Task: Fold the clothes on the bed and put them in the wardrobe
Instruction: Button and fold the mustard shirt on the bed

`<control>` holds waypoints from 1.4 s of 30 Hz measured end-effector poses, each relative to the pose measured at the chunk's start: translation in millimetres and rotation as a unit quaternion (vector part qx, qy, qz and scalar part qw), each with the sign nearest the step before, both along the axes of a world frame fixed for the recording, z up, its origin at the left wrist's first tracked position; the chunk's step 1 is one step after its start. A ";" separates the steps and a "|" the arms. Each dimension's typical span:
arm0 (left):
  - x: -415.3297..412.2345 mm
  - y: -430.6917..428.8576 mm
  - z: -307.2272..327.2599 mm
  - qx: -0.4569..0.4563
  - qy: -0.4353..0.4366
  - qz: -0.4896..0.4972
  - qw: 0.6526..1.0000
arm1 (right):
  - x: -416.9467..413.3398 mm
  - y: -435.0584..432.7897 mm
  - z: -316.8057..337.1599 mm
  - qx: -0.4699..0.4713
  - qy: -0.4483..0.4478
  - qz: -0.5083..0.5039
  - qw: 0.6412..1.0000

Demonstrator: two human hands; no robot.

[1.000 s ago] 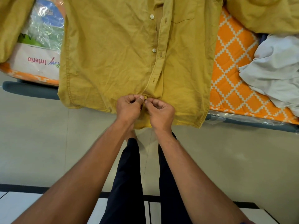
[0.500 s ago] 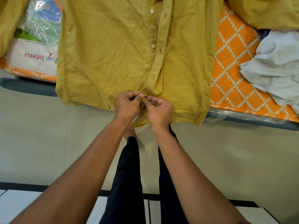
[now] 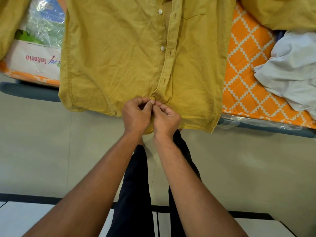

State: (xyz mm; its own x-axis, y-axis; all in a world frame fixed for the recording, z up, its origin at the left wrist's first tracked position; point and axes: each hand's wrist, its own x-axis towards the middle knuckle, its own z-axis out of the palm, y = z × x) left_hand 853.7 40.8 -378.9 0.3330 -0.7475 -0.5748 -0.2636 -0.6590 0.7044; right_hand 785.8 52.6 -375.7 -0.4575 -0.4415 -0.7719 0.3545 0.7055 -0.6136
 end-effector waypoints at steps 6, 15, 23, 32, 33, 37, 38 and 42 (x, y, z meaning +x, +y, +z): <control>-0.7 -8.2 -0.9 0.089 0.067 0.098 0.989 | -4.0 5.5 -1.8 -0.016 0.004 0.041 0.999; 4.4 -19.3 1.0 0.150 0.158 0.168 0.961 | -2.1 9.2 2.2 -0.063 0.079 0.082 0.992; 4.3 -9.7 1.8 0.097 0.150 0.114 0.977 | -25.0 -1.7 12.4 -0.098 0.069 0.203 0.972; -4.1 -8.3 2.2 0.055 0.097 0.103 0.988 | -29.9 -29.8 10.2 0.012 0.030 0.198 0.980; -3.0 -5.9 1.8 0.040 0.074 0.074 0.994 | -31.7 -30.8 10.3 0.021 0.039 0.221 0.974; 6.5 0.0 0.3 0.001 0.022 -0.025 0.999 | -47.7 -39.2 19.0 -0.136 0.260 0.461 0.837; 9.5 -1.0 0.3 -0.006 0.025 -0.043 0.999 | -51.3 -43.7 25.1 -0.222 0.296 0.511 0.776; 18.9 -7.5 -0.8 -0.006 0.062 -0.079 0.995 | -60.8 -88.1 39.4 -0.310 0.254 0.724 0.561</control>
